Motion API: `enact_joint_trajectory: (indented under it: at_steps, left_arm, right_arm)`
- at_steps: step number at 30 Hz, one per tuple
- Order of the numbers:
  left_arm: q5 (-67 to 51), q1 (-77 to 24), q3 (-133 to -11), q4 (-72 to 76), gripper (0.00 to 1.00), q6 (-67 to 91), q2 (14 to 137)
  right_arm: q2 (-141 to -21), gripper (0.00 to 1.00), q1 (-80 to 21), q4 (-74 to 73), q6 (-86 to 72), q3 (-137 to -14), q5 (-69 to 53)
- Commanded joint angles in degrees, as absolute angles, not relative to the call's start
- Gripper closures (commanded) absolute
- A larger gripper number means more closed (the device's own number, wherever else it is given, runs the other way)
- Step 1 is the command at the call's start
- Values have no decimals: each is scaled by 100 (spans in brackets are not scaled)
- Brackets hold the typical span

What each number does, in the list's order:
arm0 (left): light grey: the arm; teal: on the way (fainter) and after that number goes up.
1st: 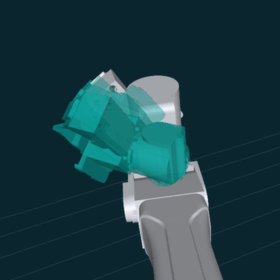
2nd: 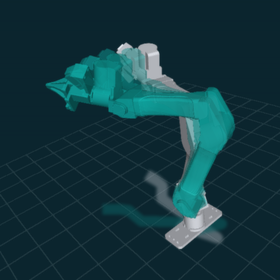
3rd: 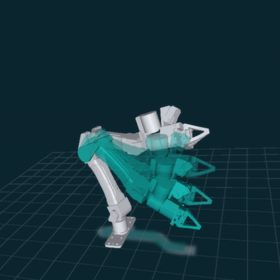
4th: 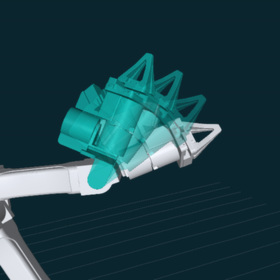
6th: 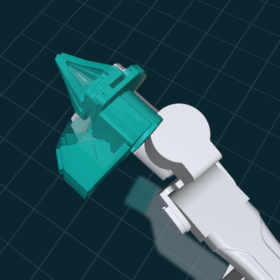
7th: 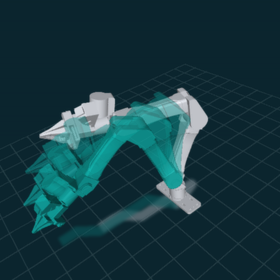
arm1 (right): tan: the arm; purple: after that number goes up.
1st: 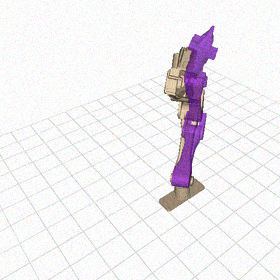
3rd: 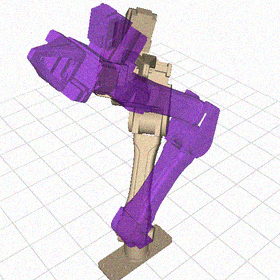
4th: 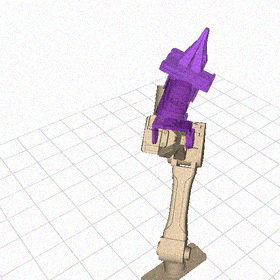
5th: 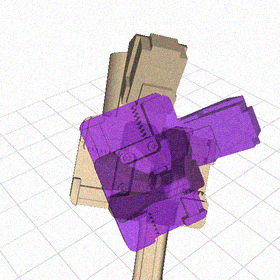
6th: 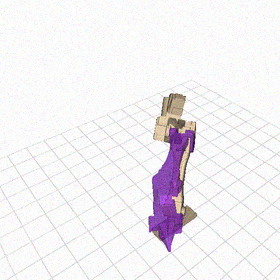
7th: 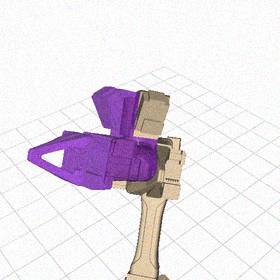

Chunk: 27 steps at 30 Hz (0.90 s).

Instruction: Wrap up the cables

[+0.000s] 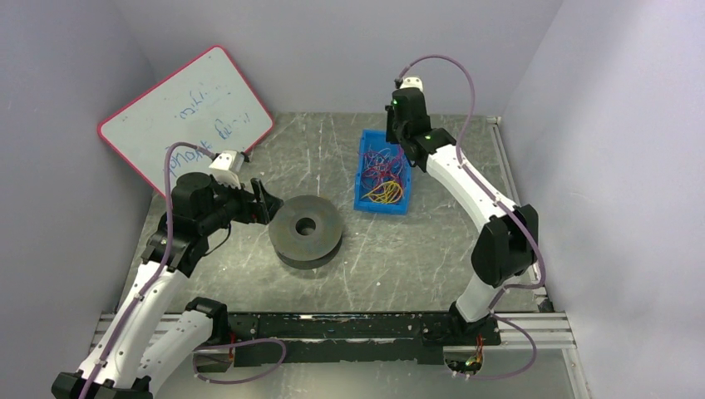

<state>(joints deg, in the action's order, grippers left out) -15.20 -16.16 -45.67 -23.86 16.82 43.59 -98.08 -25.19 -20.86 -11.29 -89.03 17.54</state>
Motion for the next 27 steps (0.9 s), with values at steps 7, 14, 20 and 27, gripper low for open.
enact_joint_trajectory:
  at_steps: [7, 14, 20, 27]
  left_arm:
    - [-1587, -1573, -4507, -2340, 9, 1644, 4230]
    - [-1598, -1573, -4488, -2339, 9, 1658, 4153]
    - [-1626, -1573, -4487, -2329, 9, 1659, 4139]
    - [-1641, -1572, -4482, -2343, 9, 1668, 4074]
  right_arm:
    - [-9128, 100, -2580, -2166, -1196, -9186, 1738]
    - [-8617, 100, -2593, -2241, -1215, -9441, 1800]
    - [-8442, 100, -2597, -2379, -1302, -9981, 1762]
    - [-8360, 100, -2615, -2661, -1383, -10512, 1608]
